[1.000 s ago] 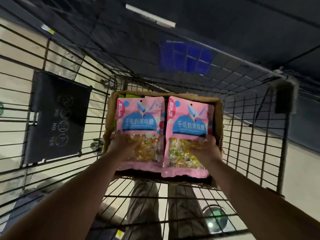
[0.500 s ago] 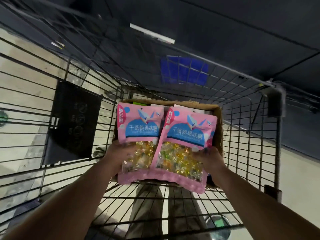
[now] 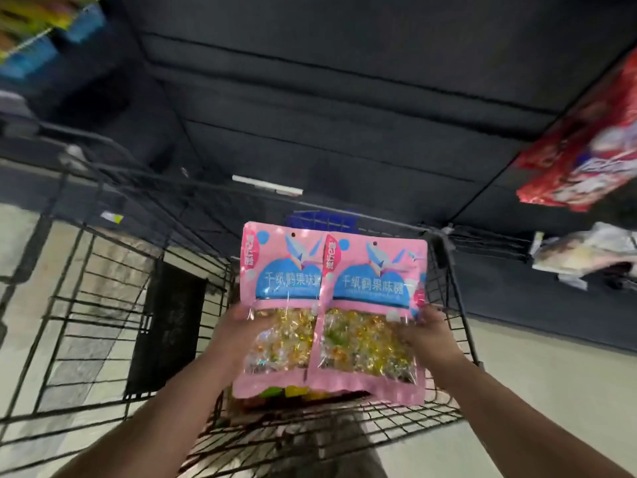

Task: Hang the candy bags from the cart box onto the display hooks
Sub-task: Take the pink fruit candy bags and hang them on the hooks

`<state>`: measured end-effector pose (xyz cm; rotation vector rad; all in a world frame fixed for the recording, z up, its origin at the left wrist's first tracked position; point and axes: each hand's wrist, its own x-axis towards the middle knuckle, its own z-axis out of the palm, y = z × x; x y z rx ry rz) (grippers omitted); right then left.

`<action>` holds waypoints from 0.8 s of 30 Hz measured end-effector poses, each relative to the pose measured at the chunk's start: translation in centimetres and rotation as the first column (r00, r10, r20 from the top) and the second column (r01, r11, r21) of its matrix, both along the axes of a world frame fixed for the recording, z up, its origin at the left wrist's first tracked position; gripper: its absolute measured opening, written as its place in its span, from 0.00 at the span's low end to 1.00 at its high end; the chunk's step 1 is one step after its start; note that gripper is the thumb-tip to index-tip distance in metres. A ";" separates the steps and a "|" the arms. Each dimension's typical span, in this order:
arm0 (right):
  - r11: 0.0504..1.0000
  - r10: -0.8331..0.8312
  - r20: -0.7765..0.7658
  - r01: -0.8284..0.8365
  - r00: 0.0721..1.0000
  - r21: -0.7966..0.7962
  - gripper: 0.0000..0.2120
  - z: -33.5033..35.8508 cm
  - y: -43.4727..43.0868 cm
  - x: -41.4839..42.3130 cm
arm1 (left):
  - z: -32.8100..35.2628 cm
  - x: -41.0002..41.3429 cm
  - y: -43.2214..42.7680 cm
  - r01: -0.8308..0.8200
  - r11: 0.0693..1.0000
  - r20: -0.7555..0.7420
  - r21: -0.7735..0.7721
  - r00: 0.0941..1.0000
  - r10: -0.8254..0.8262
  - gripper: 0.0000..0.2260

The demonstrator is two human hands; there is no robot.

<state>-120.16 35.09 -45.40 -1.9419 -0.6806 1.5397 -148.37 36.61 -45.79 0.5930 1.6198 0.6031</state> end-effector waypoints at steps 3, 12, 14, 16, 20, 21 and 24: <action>0.990 -0.125 0.028 0.123 0.992 0.066 0.16 3.1 -1.8 1.1 | 2.7 1.4 0.3 0.075 0.996 0.047 0.053 0.996 -0.078 0.18; 0.881 -0.423 0.055 0.396 0.905 0.261 0.14 10.4 -9.5 8.4 | 7.7 11.1 1.5 0.318 0.912 0.130 0.259 0.924 -0.360 0.16; 0.846 -0.479 0.048 0.446 0.877 0.293 0.14 11.5 -11.5 10.4 | 8.6 14.1 1.4 0.363 0.887 0.141 0.287 0.900 -0.414 0.18; 0.801 -0.542 0.027 0.506 0.840 0.321 0.16 12.4 -13.7 12.7 | 9.3 17.5 1.2 0.386 0.872 0.156 0.300 0.882 -0.444 0.17; 0.698 -0.658 -0.016 0.618 0.753 0.361 0.16 13.7 -18.7 18.8 | 10.8 26.2 -0.5 0.492 0.801 0.166 0.340 0.807 -0.567 0.14; 0.677 -0.679 -0.016 0.635 0.734 0.372 0.17 13.8 -19.8 20.2 | 11.0 28.2 -1.0 0.509 0.791 0.168 0.341 0.795 -0.584 0.14; 0.626 -0.734 -0.003 0.678 0.679 0.386 0.17 14.3 -23.5 24.8 | 11.8 34.4 -3.6 0.567 0.749 0.162 0.344 0.750 -0.642 0.14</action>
